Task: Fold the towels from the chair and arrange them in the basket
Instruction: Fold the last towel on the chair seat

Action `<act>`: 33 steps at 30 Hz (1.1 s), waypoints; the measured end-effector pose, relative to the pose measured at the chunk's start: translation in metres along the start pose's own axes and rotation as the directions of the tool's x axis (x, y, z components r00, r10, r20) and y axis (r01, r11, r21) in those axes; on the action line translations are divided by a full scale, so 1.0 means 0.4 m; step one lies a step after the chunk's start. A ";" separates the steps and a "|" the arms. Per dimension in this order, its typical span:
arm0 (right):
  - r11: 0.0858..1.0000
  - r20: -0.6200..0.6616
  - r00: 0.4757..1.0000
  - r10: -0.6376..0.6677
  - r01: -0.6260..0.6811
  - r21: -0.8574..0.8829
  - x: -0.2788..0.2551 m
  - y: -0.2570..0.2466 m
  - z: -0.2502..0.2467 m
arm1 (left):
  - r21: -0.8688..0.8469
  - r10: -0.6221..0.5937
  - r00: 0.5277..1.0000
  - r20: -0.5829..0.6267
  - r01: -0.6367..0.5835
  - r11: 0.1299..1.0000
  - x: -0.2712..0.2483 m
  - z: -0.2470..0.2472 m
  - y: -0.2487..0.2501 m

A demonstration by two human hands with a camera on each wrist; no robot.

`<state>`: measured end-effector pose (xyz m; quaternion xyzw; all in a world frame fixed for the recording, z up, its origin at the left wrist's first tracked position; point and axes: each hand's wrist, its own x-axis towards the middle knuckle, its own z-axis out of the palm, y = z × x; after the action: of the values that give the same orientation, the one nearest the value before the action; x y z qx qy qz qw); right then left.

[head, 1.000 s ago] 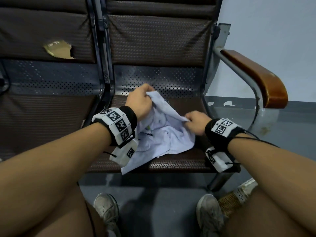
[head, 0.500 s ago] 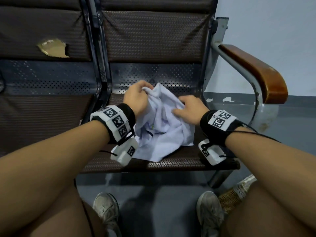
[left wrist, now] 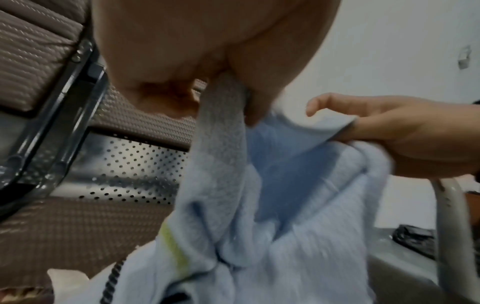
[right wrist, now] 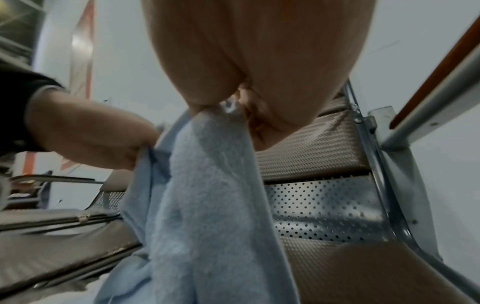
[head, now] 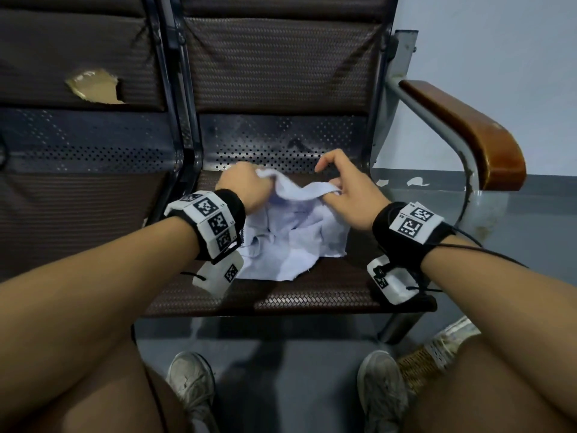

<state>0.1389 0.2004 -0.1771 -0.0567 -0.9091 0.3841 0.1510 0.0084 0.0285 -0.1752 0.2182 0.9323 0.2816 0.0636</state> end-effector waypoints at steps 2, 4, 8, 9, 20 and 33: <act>0.995 0.078 0.992 -0.094 0.097 -0.026 -0.006 -0.012 0.005 | -0.261 -0.109 0.992 -0.070 0.087 0.962 0.009 -0.010 0.006; 0.985 0.175 0.975 -0.137 0.154 -0.082 -0.009 -0.021 0.017 | -0.492 -0.172 0.983 -0.059 0.121 0.862 0.013 -0.011 0.008; 0.904 0.420 0.907 -0.010 0.188 -0.383 -0.013 -0.030 0.046 | -0.786 -0.169 0.986 0.012 0.114 0.608 0.002 -0.016 0.022; 0.891 0.431 0.901 0.042 0.162 -0.424 -0.012 -0.033 0.055 | -0.819 -0.158 0.987 0.017 0.105 0.564 -0.003 -0.019 0.030; 0.959 0.019 0.969 0.248 -0.242 -0.150 0.035 -0.066 0.109 | -0.931 -0.046 0.998 0.049 0.062 0.359 -0.067 -0.035 0.131; 0.801 0.084 0.937 0.340 -0.241 -0.549 0.034 0.065 0.012 | -0.835 -0.260 0.941 -0.217 -0.042 0.549 0.020 -0.084 -0.002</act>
<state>0.1239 0.2181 -0.1956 -0.2005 -0.9695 0.1403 -0.0134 -0.0071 0.0148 -0.1476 0.0551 0.6981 0.7134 0.0264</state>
